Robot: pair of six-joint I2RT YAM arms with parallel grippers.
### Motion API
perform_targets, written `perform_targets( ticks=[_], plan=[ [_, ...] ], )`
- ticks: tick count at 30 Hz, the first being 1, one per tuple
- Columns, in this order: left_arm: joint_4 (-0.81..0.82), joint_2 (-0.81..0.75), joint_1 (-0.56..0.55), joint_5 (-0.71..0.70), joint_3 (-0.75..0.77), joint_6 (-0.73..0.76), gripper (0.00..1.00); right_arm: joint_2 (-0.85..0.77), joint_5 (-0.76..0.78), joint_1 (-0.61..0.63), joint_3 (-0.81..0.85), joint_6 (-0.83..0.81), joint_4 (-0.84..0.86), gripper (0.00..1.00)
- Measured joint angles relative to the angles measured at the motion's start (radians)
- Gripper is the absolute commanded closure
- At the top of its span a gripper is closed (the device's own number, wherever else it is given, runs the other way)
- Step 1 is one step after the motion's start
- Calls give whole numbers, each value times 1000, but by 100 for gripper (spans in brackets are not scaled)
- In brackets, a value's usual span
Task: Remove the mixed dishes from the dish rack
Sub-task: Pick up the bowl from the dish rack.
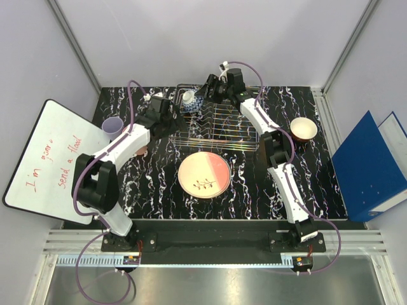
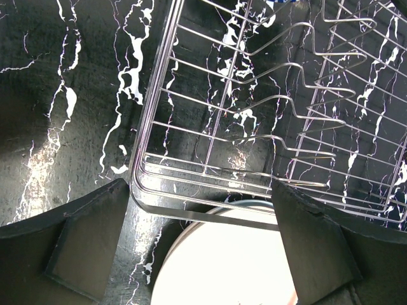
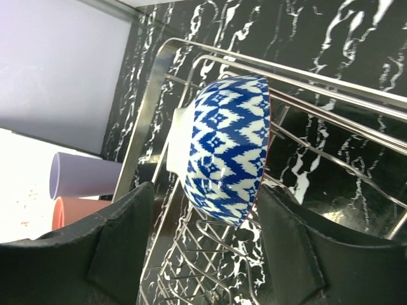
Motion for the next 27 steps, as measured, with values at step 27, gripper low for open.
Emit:
perform_targets(
  ticks=[27],
  plan=[
    [0,0,0,5,0,1,3,-22,-90,5,-113,84,122,39]
  ],
)
